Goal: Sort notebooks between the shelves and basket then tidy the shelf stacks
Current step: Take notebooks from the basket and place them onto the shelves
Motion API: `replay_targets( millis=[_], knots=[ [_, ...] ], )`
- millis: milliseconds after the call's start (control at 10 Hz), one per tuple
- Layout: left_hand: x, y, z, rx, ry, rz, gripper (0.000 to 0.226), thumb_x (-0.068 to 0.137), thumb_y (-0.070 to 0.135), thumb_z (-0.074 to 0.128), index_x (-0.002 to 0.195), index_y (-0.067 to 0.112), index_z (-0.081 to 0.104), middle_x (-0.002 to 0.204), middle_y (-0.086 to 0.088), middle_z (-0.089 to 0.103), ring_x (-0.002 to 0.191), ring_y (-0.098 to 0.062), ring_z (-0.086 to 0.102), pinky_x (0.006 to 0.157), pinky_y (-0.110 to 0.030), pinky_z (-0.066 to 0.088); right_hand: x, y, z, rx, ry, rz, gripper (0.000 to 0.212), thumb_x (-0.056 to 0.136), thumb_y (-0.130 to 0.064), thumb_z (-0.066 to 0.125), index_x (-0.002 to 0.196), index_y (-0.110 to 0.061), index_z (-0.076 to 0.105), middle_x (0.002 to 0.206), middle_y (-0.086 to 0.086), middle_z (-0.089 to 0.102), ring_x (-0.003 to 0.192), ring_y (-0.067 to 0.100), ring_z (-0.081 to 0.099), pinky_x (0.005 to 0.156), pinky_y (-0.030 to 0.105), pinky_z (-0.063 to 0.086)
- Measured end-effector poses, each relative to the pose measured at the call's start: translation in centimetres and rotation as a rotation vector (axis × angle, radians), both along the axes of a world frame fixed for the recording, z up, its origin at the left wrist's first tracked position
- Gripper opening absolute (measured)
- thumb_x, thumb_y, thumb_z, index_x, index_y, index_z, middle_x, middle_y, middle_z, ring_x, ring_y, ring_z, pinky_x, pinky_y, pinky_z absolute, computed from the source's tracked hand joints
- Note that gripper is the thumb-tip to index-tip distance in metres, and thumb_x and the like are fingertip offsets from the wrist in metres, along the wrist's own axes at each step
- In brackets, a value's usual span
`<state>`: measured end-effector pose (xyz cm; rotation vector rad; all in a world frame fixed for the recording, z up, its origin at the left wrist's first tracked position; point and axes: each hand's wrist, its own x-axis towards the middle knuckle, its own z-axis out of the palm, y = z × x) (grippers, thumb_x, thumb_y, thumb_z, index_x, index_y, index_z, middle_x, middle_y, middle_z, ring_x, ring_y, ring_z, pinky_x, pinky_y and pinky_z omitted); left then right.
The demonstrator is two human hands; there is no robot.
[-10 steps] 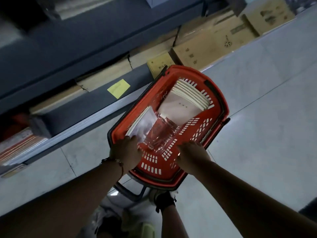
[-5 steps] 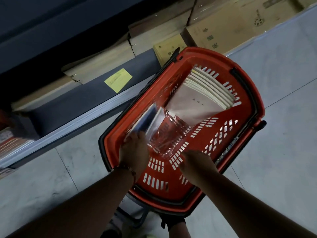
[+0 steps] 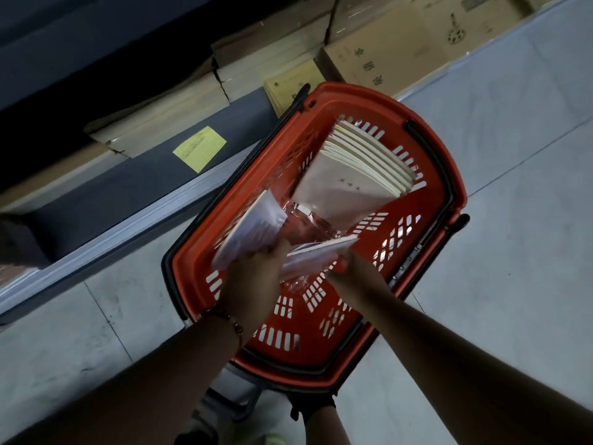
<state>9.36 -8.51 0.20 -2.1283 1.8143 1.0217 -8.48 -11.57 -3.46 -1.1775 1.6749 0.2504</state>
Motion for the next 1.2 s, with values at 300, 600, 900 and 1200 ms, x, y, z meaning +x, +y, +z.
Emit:
replay_targets(
  millis=[300, 600, 900, 1200],
  knots=[
    [1.2, -4.2, 13.8, -0.314, 0.278, -0.136, 0.021, 0.101, 0.016, 0.052, 0.121, 0.024, 0.055, 0.098, 0.006, 0.068, 0.089, -0.01, 0.066, 0.049, -0.007, 0.04, -2.9, -1.3, 9.1, -0.318, -0.256, -0.276, 0.029, 0.095, -0.031, 0.064, 0.121, -0.032, 0.05, 0.105, -0.02, 0.064, 0.095, -0.006, 0.065, 0.066, 0.01, 0.052],
    [2.2, -7.4, 31.9, -0.452, 0.527, 0.054, 0.018, 0.093, 0.034, 0.066, 0.103, 0.042, 0.054, 0.089, 0.018, 0.068, 0.079, 0.001, 0.068, 0.049, -0.011, 0.047, -6.0, -1.4, 27.1, -0.284, -0.466, -0.347, 0.029, 0.102, -0.027, 0.05, 0.129, -0.027, 0.059, 0.125, -0.012, 0.066, 0.112, 0.01, 0.064, 0.09, 0.034, 0.057],
    [3.1, -4.7, 50.6, -0.345, 1.032, 0.291, 0.027, 0.089, 0.025, 0.069, 0.115, 0.029, 0.063, 0.105, 0.014, 0.073, 0.096, -0.003, 0.07, 0.077, -0.018, 0.056, -3.8, 3.2, 47.9, -0.325, -0.749, -0.554, 0.031, 0.105, -0.027, 0.041, 0.131, -0.022, 0.056, 0.128, -0.003, 0.067, 0.116, 0.02, 0.065, 0.1, 0.046, 0.049],
    [9.1, 3.3, 61.2, -0.221, 0.937, 0.333, 0.03, 0.068, 0.049, 0.086, 0.093, 0.035, 0.078, 0.098, 0.001, 0.078, 0.094, -0.022, 0.074, 0.094, -0.053, 0.054, 2.7, 5.2, 62.3, -0.468, -0.942, -0.495, 0.035, 0.101, -0.029, 0.044, 0.135, -0.027, 0.055, 0.133, -0.002, 0.063, 0.124, 0.026, 0.059, 0.103, 0.05, 0.045]
  ],
)
